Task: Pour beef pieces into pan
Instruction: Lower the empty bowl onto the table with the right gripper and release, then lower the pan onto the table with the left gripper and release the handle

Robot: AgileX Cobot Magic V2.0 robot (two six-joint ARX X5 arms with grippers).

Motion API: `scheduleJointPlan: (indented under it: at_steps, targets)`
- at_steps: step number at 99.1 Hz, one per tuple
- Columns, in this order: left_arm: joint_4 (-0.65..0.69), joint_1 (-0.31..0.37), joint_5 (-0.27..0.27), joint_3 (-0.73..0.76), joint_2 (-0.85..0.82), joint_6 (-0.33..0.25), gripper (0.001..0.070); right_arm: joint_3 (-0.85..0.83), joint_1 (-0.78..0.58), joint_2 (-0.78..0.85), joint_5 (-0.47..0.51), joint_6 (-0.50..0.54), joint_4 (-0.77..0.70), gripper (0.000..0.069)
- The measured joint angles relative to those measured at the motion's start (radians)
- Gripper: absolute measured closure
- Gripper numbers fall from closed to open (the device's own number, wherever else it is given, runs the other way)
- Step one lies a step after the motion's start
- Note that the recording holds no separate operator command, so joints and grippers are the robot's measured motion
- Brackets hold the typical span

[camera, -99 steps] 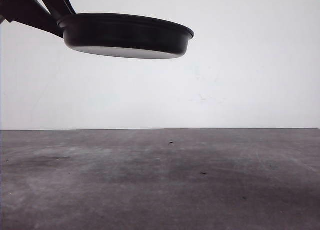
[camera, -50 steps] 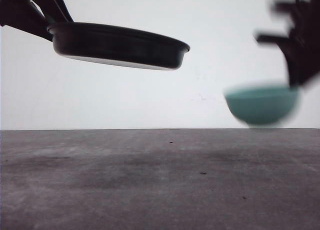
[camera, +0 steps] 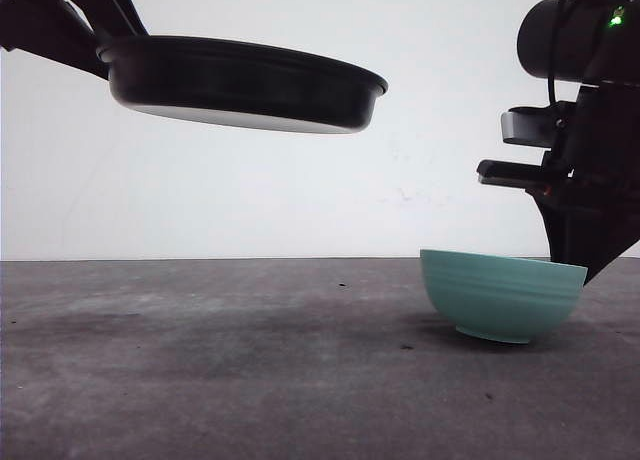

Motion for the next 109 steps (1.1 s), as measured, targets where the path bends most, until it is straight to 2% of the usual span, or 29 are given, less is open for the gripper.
scheduleJointPlan:
  at_steps: [5,9,25,40,44,47,63,67,72,86,109]
  targets:
    - [-0.002,0.000,0.000,0.000,0.000,0.000,0.0662,-0.001,0.008,0.008,-0.005,0.001,0.000,0.0573]
    - [0.001,0.000,0.000,0.000,0.000,0.000,0.0662,-0.004,0.017,0.010,-0.007,0.003,-0.002,0.0477]
    - [0.072,0.018,-0.001,0.000,0.008,-0.003,0.0662,-0.004,0.035,-0.091,-0.009,0.023,-0.005,0.0007]
    - [0.169,0.064,-0.017,0.006,0.055,-0.015,0.0662,0.007,0.050,-0.301,-0.008,0.037,-0.011,0.0007]
    - [0.183,0.075,-0.020,0.007,0.078,-0.016,0.0662,0.011,0.056,-0.360,-0.009,0.042,-0.015,0.0011]
    - [0.190,0.085,-0.020,0.008,0.097,-0.016,0.0662,0.014,0.062,-0.406,-0.014,0.050,-0.023,0.0041]
    - [0.235,0.103,-0.007,0.008,0.228,-0.016,0.0662,0.017,0.109,-0.668,-0.093,0.059,-0.054,0.0518]
    - [0.260,0.103,0.002,0.008,0.265,-0.016,0.0662,0.018,0.126,-0.727,-0.103,0.063,-0.056,0.0591]
    - [0.302,0.103,0.018,0.008,0.322,-0.015,0.0662,0.018,0.150,-0.806,-0.112,0.076,-0.066,0.0643]
    - [0.367,0.103,0.034,0.008,0.437,-0.015,0.0662,0.018,0.174,-0.945,-0.112,0.103,-0.119,0.0674]
    - [0.373,0.109,0.034,0.008,0.580,-0.015,0.0662,0.019,0.175,-1.085,-0.110,0.141,-0.207,0.0679]
